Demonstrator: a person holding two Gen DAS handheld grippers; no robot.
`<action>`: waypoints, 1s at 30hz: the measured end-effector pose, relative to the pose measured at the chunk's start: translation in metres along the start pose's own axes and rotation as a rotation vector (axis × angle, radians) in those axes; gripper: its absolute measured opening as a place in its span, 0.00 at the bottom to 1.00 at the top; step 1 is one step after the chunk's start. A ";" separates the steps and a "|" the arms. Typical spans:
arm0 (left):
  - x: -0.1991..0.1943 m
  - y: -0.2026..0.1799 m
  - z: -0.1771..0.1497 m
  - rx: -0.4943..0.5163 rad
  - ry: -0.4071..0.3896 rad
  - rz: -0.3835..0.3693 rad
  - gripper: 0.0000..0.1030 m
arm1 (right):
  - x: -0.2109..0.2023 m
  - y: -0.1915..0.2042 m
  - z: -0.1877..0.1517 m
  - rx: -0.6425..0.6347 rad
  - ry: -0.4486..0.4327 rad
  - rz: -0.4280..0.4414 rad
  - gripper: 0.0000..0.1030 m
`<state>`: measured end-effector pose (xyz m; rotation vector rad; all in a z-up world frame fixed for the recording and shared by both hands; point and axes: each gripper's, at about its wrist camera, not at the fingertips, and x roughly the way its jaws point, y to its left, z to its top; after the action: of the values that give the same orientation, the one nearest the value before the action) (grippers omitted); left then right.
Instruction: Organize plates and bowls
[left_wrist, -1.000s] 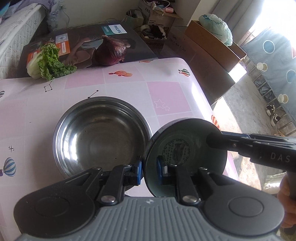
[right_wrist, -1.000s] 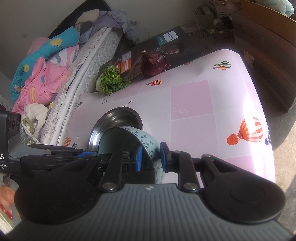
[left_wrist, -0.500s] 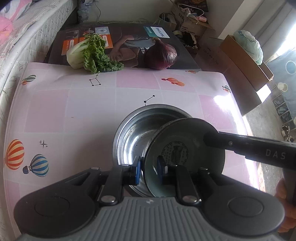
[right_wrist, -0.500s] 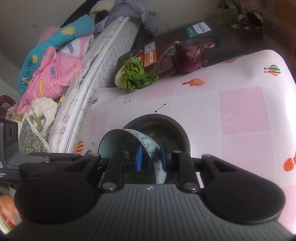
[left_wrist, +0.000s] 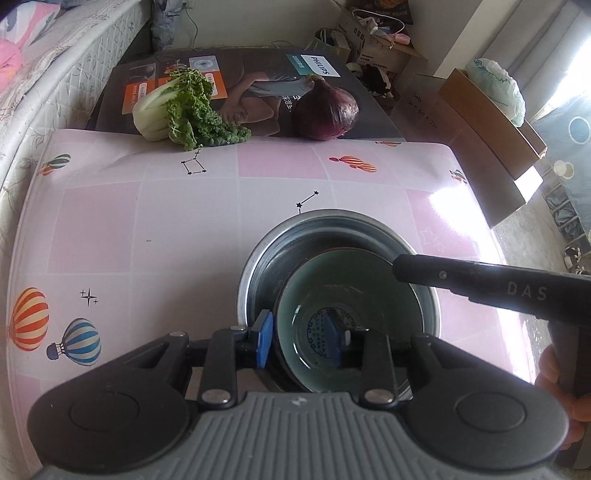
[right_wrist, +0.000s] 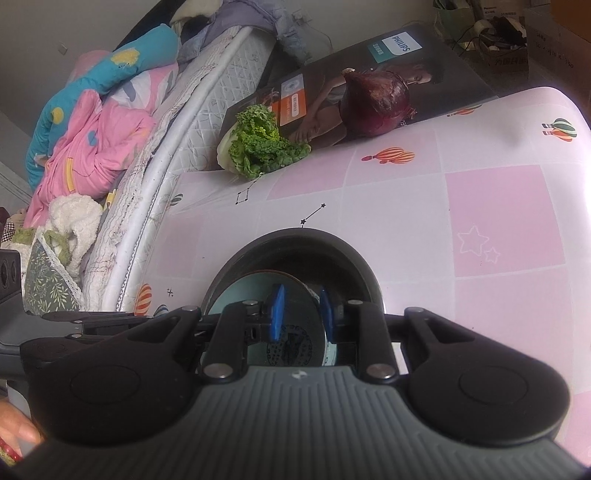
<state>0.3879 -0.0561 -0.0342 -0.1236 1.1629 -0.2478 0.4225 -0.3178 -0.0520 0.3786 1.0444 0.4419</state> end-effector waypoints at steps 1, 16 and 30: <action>-0.005 -0.001 -0.001 0.003 -0.015 -0.002 0.41 | -0.005 0.000 0.000 0.002 -0.010 0.006 0.21; -0.102 -0.005 -0.061 0.096 -0.239 0.009 0.83 | -0.128 -0.002 -0.076 0.050 -0.207 0.172 0.29; -0.157 -0.016 -0.199 0.102 -0.290 -0.040 0.88 | -0.215 0.016 -0.213 0.093 -0.301 0.193 0.32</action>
<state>0.1441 -0.0248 0.0307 -0.0897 0.8590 -0.3129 0.1386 -0.3971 0.0186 0.6121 0.7396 0.4922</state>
